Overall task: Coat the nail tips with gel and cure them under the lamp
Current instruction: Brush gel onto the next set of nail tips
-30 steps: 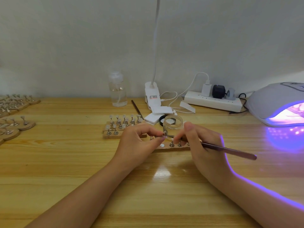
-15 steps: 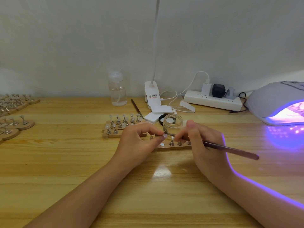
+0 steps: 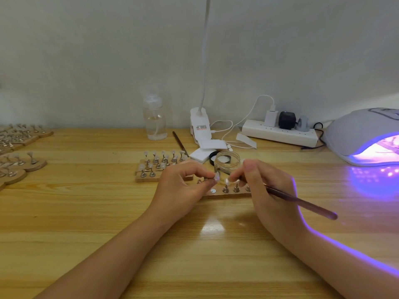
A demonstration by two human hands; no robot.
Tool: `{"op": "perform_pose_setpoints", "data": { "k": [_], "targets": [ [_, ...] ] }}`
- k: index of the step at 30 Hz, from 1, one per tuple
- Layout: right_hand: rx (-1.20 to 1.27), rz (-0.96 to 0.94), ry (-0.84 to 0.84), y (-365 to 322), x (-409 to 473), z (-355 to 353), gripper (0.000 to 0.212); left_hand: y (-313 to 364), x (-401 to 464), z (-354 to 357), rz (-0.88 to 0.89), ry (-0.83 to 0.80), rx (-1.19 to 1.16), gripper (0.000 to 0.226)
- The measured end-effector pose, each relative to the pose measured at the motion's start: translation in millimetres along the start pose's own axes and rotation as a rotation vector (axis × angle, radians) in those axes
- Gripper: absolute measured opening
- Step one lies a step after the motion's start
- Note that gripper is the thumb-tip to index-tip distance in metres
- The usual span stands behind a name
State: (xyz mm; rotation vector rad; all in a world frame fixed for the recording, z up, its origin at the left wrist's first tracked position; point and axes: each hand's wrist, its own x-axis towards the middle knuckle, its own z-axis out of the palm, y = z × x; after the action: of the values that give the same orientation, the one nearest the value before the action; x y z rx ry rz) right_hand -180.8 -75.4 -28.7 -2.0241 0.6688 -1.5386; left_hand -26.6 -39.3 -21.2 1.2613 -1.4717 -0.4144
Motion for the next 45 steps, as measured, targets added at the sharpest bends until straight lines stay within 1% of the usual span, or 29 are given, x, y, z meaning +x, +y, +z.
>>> {"op": "perform_pose_setpoints", "data": {
  "k": [2,4,8,12,16,19,23,24,27,28,31,35,36,38,40,43,45],
  "targets": [
    [0.083,0.050,-0.015,0.8,-2.1,1.1,0.040,0.0,-0.3,0.0,0.006,-0.001,0.011,0.023],
    [0.126,0.058,-0.015,0.5,-3.2,1.7,0.042,0.4,-0.2,0.2,0.002,0.002,0.020,0.025],
    [-0.015,-0.018,-0.008,-0.2,0.4,0.1,0.036,0.1,0.0,0.5,-0.006,0.001,0.014,0.025],
    [0.106,0.042,-0.013,1.0,-2.4,1.5,0.041,1.6,-0.6,0.2,-0.023,-0.003,0.003,0.026],
    [-0.011,-0.042,-0.016,-0.9,0.7,1.2,0.034,1.3,-0.2,-0.2,-0.028,-0.008,0.007,0.024],
    [0.070,-0.004,-0.005,1.1,-1.9,1.0,0.040,0.5,-0.2,-0.3,-0.034,-0.008,0.018,0.025],
    [-0.035,-0.066,0.023,0.7,0.4,0.4,0.038,0.1,-0.3,-0.2,-0.038,-0.002,0.014,0.025],
    [-0.030,-0.054,0.019,1.7,0.4,0.4,0.039,-0.1,-0.2,-0.2,-0.034,-0.002,0.014,0.025],
    [0.106,0.026,0.006,2.0,-2.2,1.7,0.043,0.1,-0.6,-0.1,-0.029,0.003,0.017,0.024],
    [0.109,0.012,0.018,2.1,-2.6,1.5,0.042,-0.2,-0.6,-0.2,-0.030,0.005,0.018,0.024],
    [0.005,-0.036,0.031,0.9,-0.2,0.4,0.037,-1.0,-0.4,-0.2,-0.035,-0.001,0.025,0.023],
    [0.124,0.058,0.007,0.7,-2.8,1.5,0.042,-0.4,-0.6,-0.4,-0.031,-0.002,0.016,0.022],
    [0.118,0.045,0.016,0.5,-2.9,1.4,0.041,-0.1,-0.5,-0.3,-0.034,-0.005,0.011,0.019],
    [0.015,-0.018,0.028,0.9,-1.2,0.2,0.037,0.2,-0.1,-0.3,-0.045,-0.011,-0.006,0.013],
    [-0.035,-0.025,0.013,1.5,0.4,-0.3,0.036,-0.3,0.5,0.0,-0.047,-0.012,-0.016,0.012],
    [0.084,0.018,-0.044,0.2,-2.3,1.6,0.041,-1.2,-0.3,-0.3,-0.027,-0.004,-0.015,0.017],
    [0.112,0.009,-0.031,-0.5,-3.2,0.9,0.042,-2.1,-0.4,-0.5,-0.026,-0.008,-0.025,0.018]
  ]
}}
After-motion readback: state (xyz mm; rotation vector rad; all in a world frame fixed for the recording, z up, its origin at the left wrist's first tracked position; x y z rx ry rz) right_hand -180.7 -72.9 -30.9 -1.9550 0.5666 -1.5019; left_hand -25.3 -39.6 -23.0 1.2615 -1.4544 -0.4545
